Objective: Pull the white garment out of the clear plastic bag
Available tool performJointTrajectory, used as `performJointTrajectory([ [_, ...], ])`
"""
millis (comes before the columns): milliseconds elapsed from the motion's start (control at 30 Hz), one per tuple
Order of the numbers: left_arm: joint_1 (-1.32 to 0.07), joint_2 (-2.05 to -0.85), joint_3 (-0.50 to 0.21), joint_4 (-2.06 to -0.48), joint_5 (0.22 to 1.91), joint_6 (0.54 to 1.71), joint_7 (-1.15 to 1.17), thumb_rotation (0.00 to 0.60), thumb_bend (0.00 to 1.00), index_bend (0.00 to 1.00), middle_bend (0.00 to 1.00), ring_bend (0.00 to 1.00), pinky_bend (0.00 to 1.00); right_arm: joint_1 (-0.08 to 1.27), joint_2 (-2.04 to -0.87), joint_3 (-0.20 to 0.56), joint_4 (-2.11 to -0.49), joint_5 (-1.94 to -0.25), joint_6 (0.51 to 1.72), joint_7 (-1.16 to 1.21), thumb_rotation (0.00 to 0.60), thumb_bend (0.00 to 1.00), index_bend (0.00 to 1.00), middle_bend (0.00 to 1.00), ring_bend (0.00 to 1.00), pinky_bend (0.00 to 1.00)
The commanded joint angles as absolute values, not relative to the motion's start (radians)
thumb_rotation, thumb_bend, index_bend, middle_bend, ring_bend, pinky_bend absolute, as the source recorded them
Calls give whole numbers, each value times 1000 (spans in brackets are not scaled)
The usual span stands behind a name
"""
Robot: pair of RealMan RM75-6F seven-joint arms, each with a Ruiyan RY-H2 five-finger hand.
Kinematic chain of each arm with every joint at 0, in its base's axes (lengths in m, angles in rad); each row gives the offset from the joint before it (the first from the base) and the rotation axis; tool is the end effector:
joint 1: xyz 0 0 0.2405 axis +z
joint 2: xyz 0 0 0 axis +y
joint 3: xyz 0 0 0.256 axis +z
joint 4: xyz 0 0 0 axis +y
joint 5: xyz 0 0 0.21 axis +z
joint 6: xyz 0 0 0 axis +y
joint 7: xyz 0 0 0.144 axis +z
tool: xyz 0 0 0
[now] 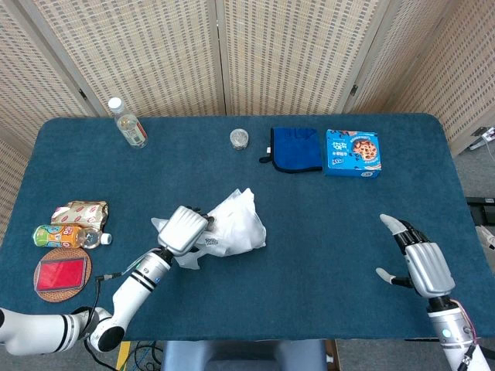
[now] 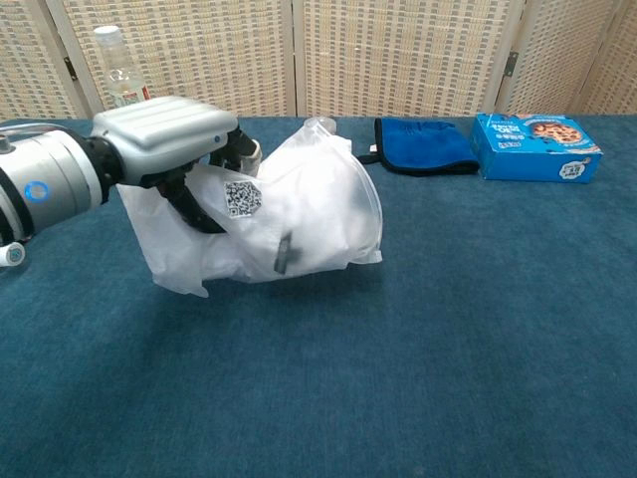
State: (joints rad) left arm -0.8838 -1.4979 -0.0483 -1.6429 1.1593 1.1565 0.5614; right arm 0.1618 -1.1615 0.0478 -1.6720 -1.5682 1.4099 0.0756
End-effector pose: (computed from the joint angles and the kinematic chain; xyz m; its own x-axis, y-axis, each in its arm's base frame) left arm -0.0918 0.3228 -0.0026 0.6004 0.0346 0.7990 0.6721 -0.5632 -0.4807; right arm -0.2745 -0.1999 0.1269 0.2439 -0.0746 0.9669 -0.9613 -0.1505 0.2309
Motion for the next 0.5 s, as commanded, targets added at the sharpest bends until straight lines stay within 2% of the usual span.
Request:
performJointTrajectory([
  [33, -867, -1479, -45, -1668, 1188, 1169, 560, 600, 291, 535, 637, 539, 619, 177, -1154, 62, -1693, -1561, 1399, 86, 600, 49, 106, 166, 122, 284],
  [300, -845, -1434, -45, -1735, 1248, 1173, 579, 600, 292, 535, 637, 539, 619, 233, -1133, 113, -1767, -1526, 1350, 70, 600, 45, 158, 233, 195, 337],
  [500, -839, -1418, -55, -1775, 1292, 1169, 588, 600, 291, 535, 637, 539, 619, 293, -1133, 148, -1794, -1493, 1285, 39, 600, 16, 185, 241, 207, 347],
])
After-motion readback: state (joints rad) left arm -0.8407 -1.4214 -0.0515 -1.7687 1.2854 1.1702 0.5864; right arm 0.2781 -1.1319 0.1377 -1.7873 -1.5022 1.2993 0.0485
